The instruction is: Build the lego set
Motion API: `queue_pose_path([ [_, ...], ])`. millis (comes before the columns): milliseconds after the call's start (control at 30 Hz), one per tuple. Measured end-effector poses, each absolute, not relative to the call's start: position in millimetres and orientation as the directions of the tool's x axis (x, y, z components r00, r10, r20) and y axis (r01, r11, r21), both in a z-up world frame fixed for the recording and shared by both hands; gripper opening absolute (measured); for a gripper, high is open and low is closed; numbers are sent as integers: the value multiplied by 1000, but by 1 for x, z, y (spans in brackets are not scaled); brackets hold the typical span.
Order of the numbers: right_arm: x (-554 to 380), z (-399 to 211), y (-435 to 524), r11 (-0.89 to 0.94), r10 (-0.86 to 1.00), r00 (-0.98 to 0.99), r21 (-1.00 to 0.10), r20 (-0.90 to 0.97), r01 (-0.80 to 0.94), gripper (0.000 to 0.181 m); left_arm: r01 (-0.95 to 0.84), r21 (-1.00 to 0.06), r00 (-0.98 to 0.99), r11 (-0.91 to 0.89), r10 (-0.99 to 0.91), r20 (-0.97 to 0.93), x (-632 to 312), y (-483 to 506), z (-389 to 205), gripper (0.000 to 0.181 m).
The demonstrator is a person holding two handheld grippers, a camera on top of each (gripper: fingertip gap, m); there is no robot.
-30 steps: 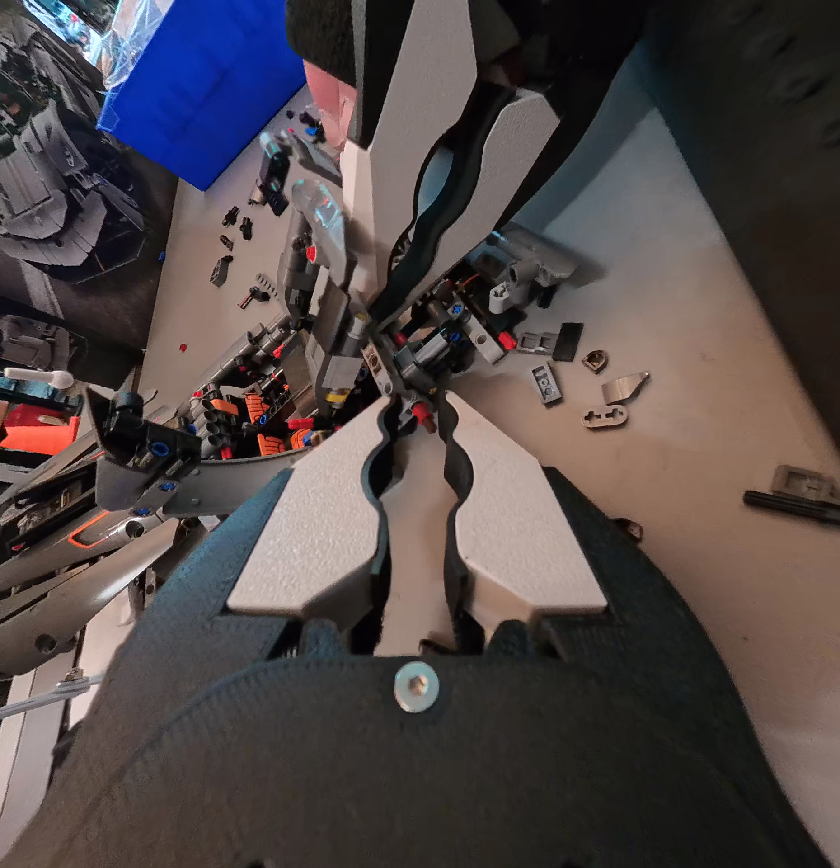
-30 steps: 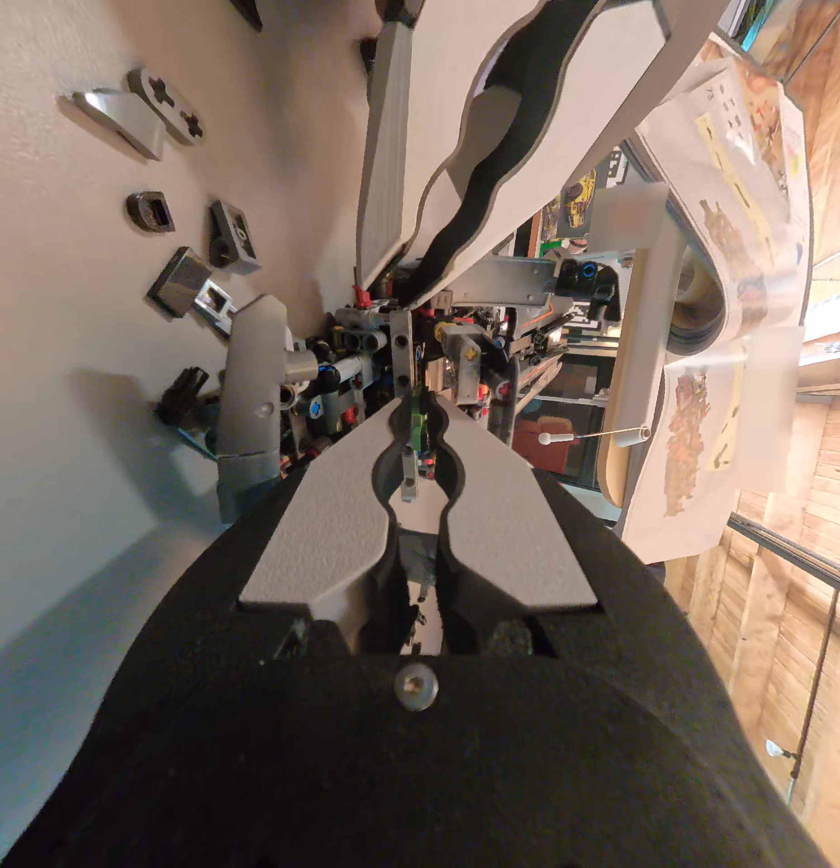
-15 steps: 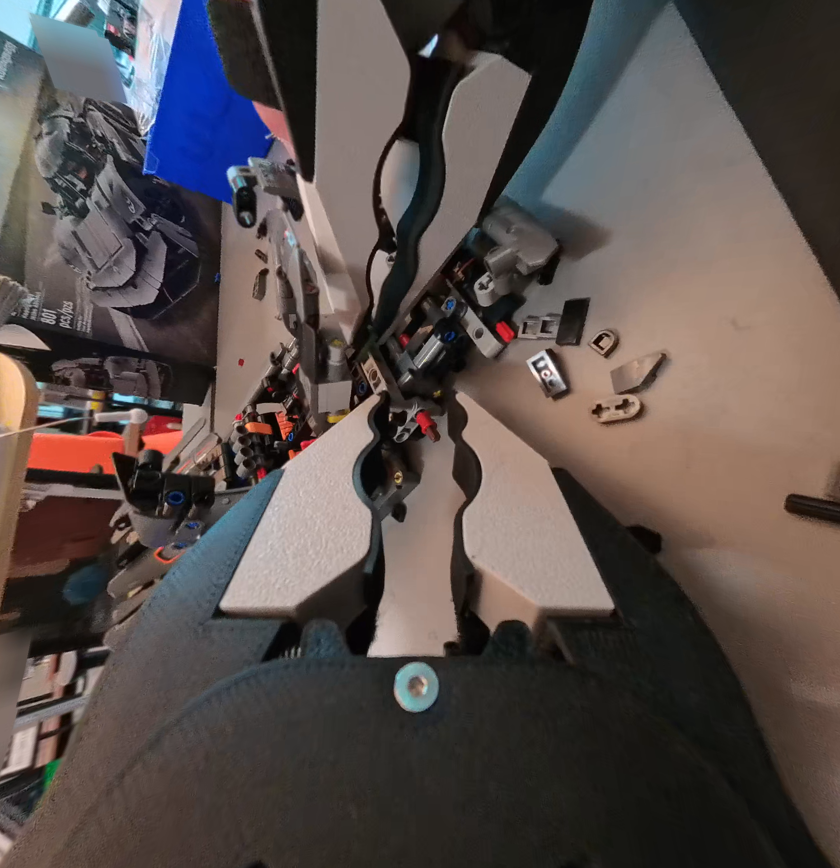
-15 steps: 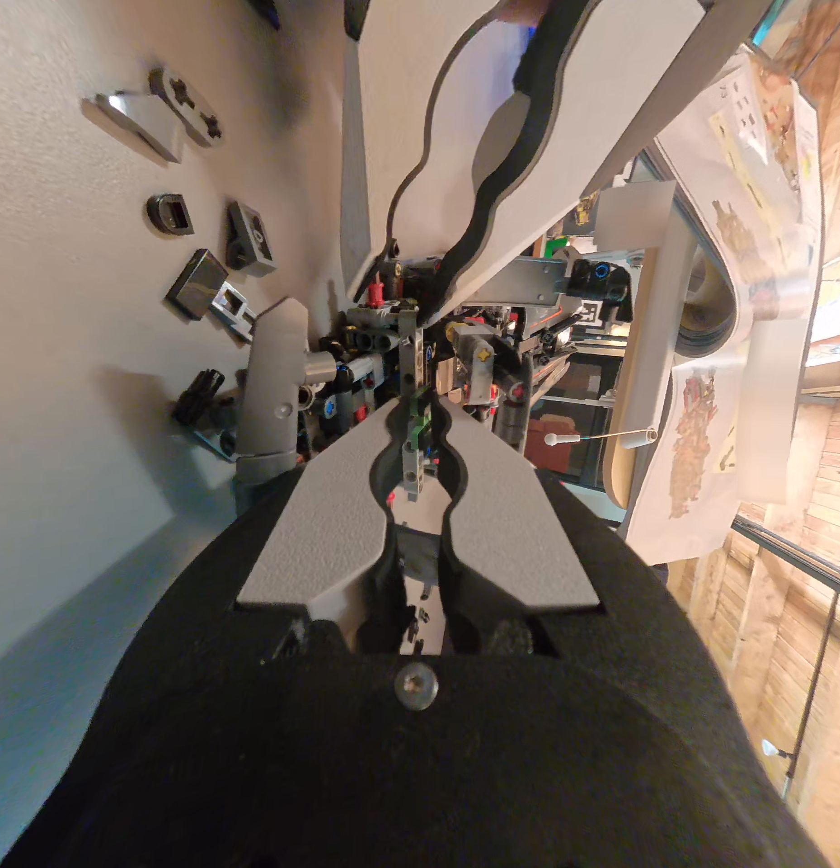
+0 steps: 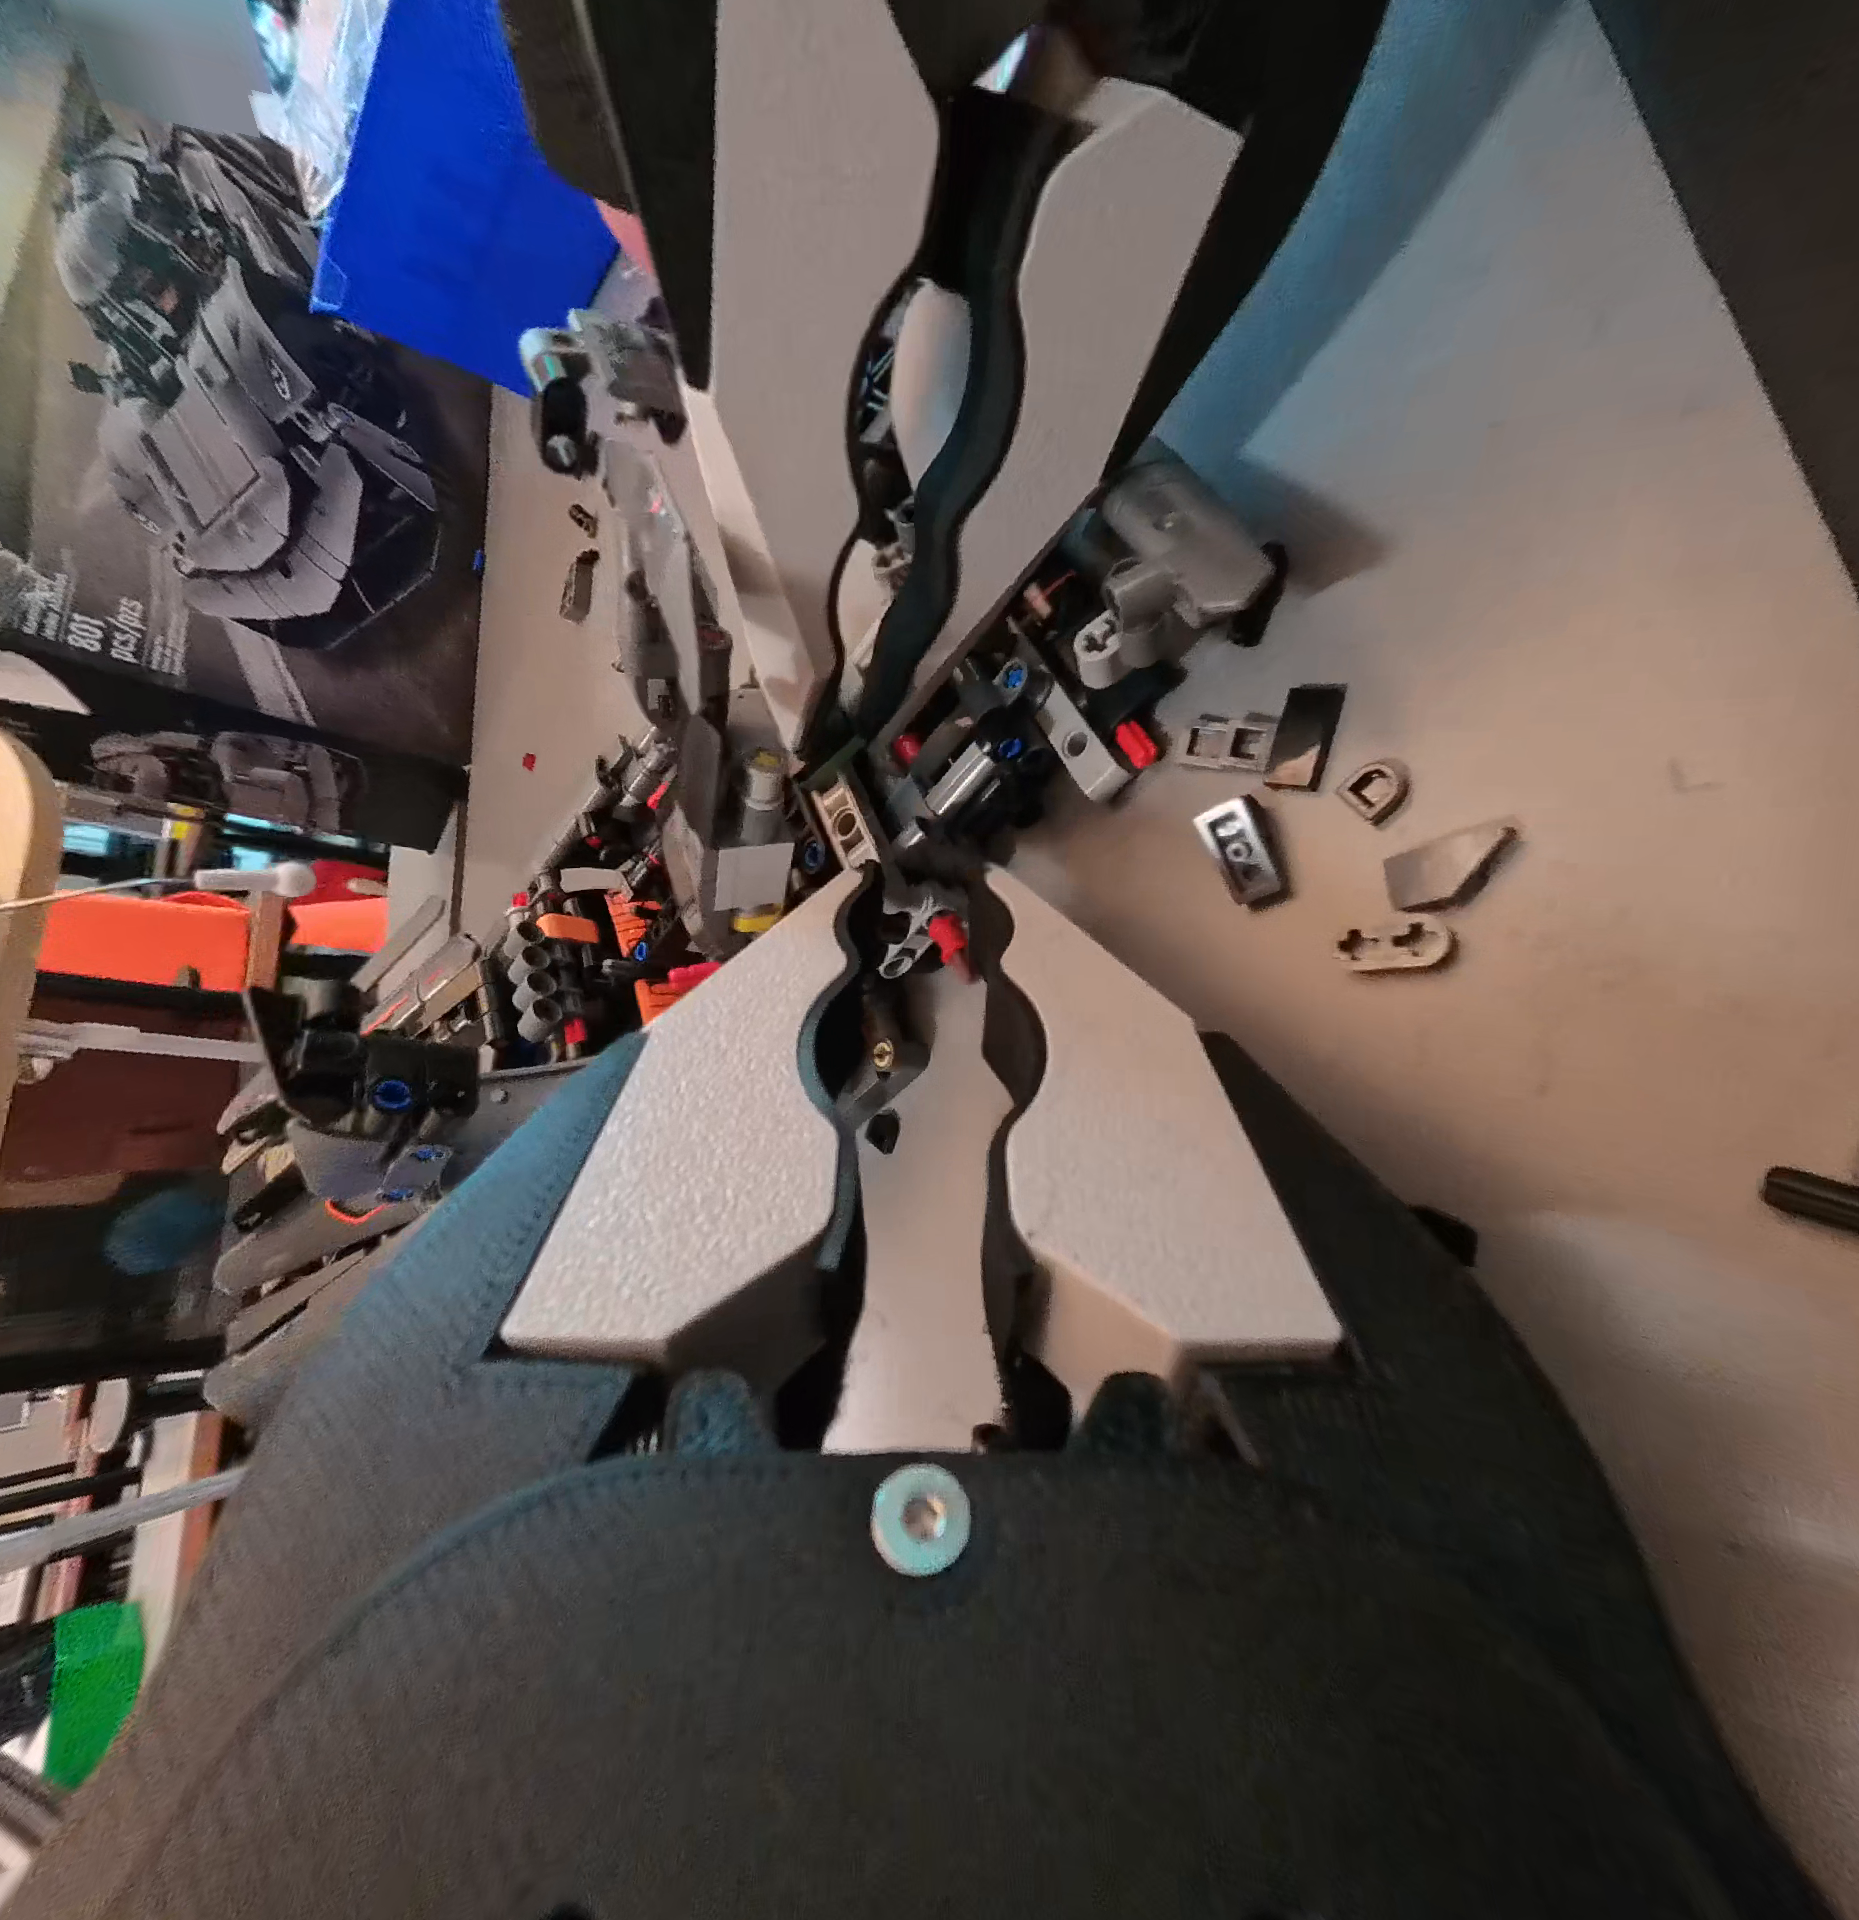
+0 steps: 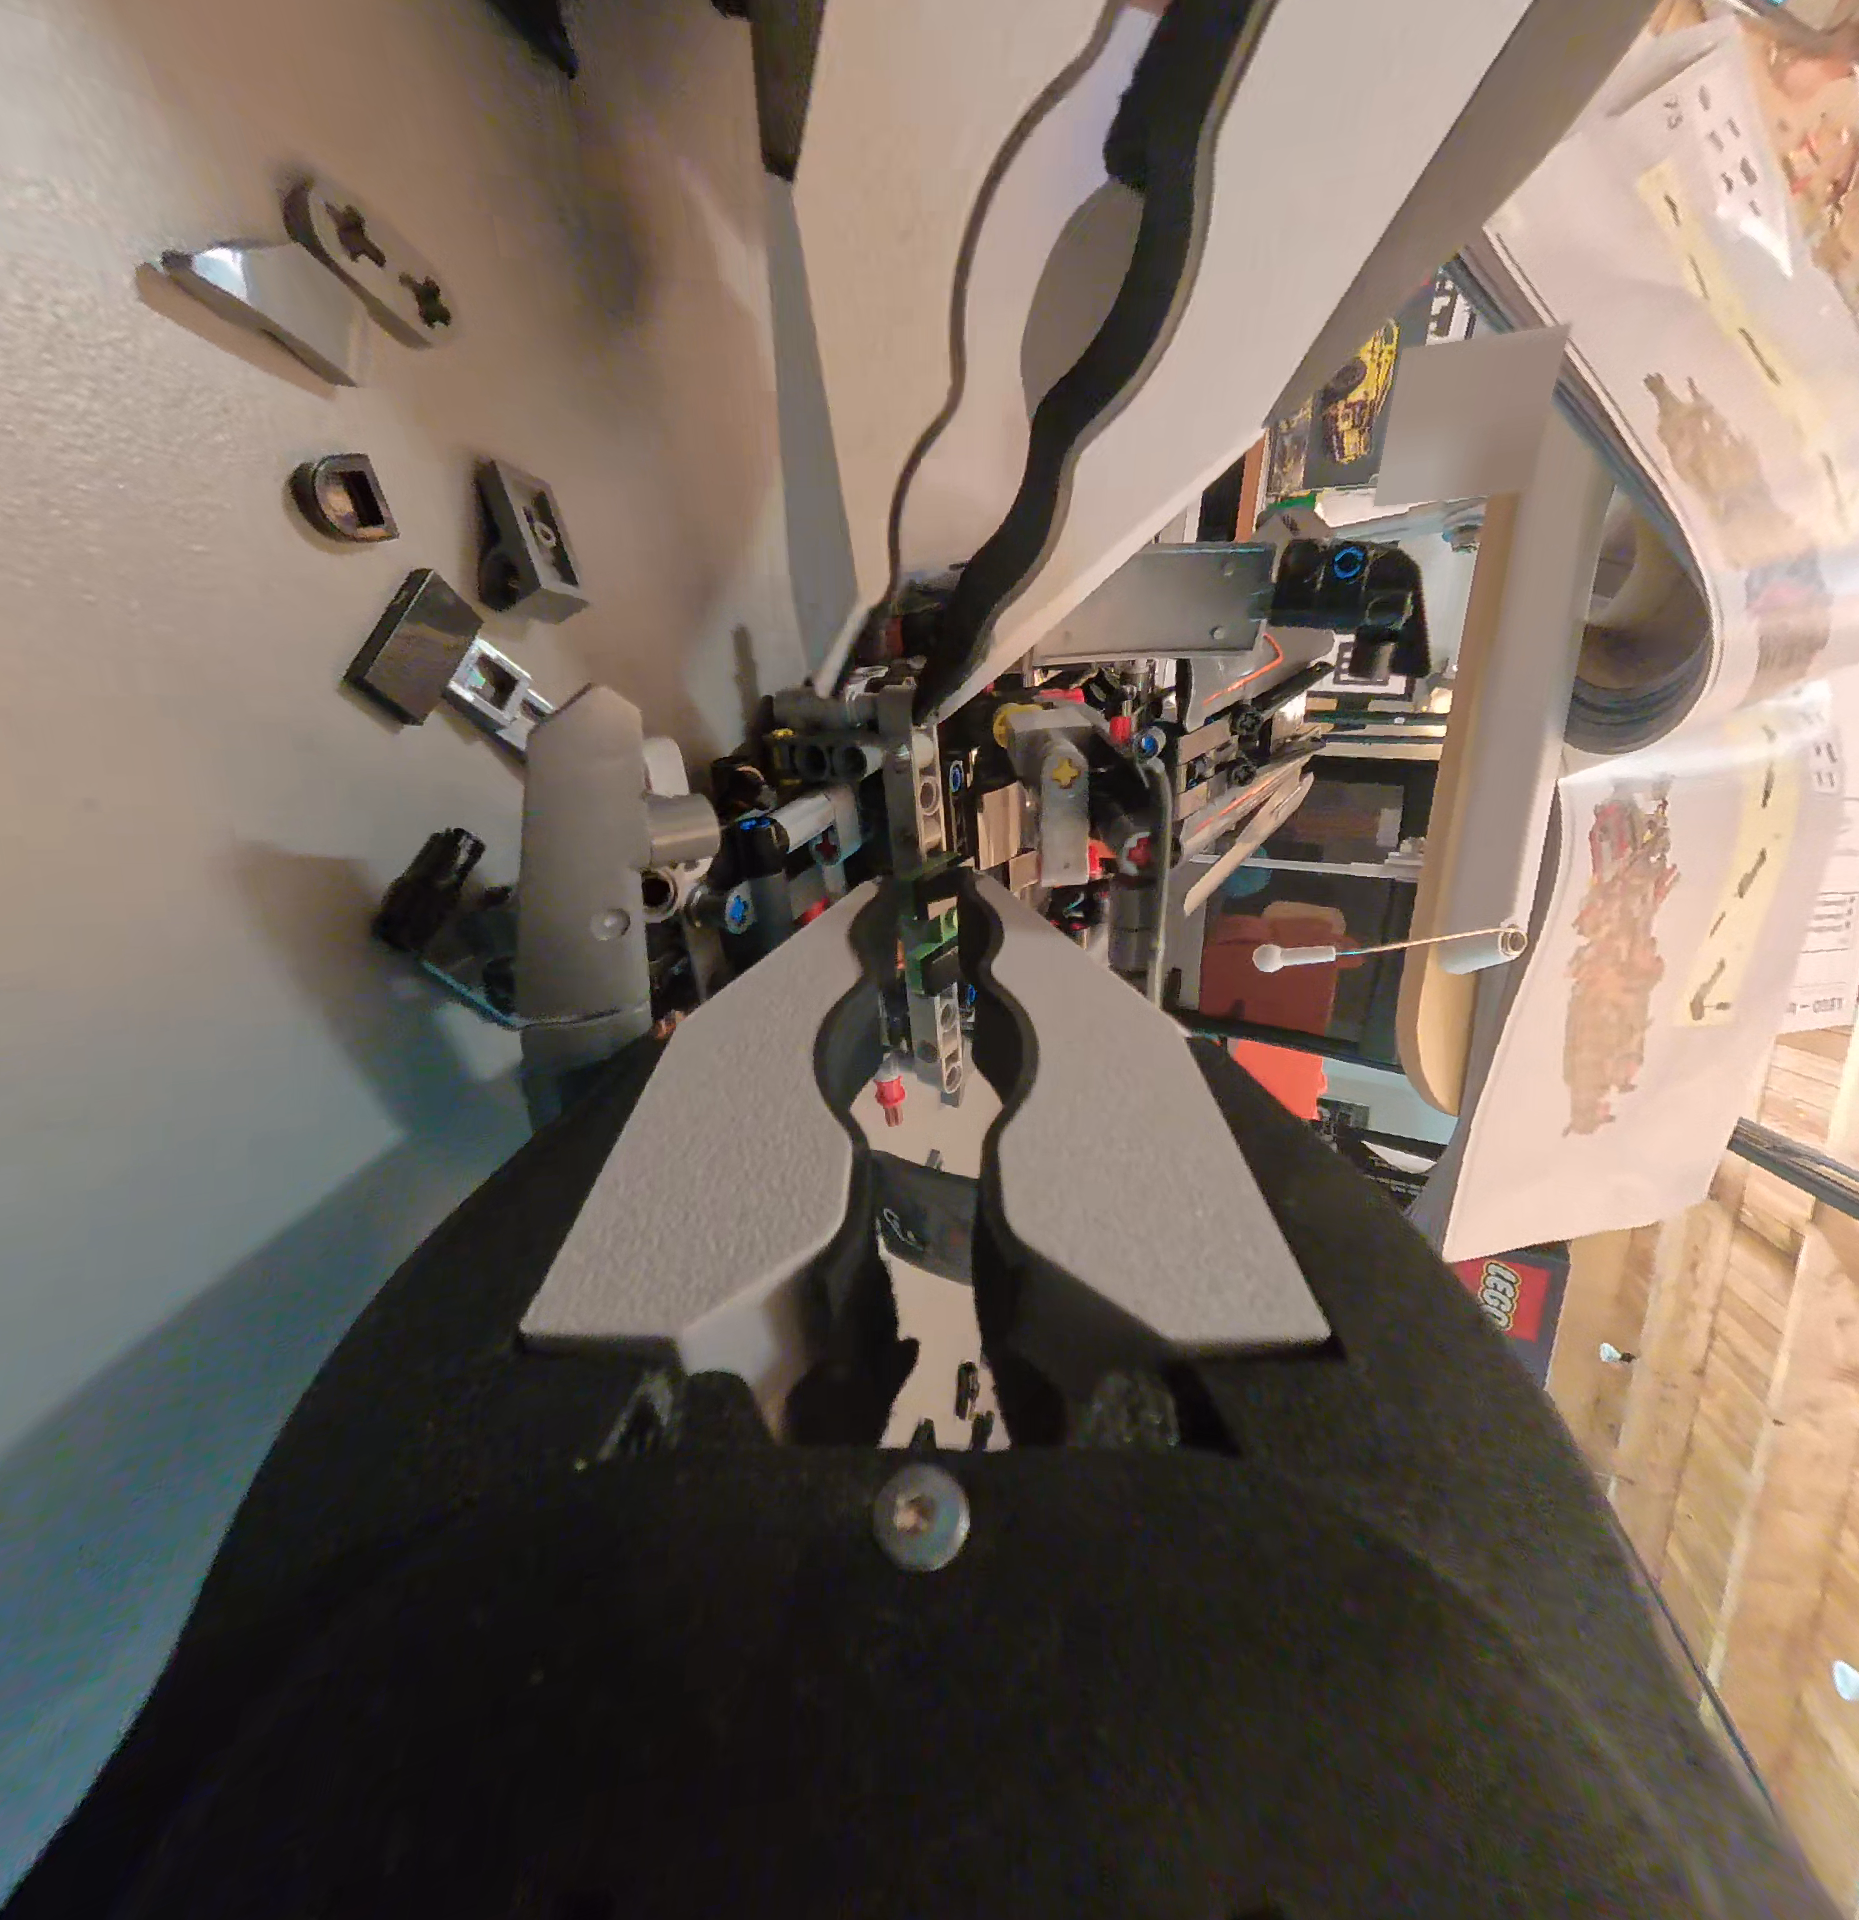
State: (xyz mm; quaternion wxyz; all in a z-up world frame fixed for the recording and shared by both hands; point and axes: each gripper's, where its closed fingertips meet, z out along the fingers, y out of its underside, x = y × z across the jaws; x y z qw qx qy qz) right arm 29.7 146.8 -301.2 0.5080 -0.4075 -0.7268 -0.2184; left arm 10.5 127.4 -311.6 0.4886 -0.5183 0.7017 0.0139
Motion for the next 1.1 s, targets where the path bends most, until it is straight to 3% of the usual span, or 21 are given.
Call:
queue_pose_path([
  [133, 29, -301, 149, 561, 393, -140, -117, 909, 819, 9, -718, -577, 69, 388, -786, -614, 11, 130, -310, 10],
  [400, 29, -302, 150, 535, 467, -134, -159, 874, 829, 8, -697, -642, 98, 318, -845, -526, 10, 135, -308, 0],
  [1100, 27, -299, 155, 533, 473, -115, -179, 874, 827, 8, -639, -720, 128, 271, -886, -447, 10, 138, -307, 4],
])
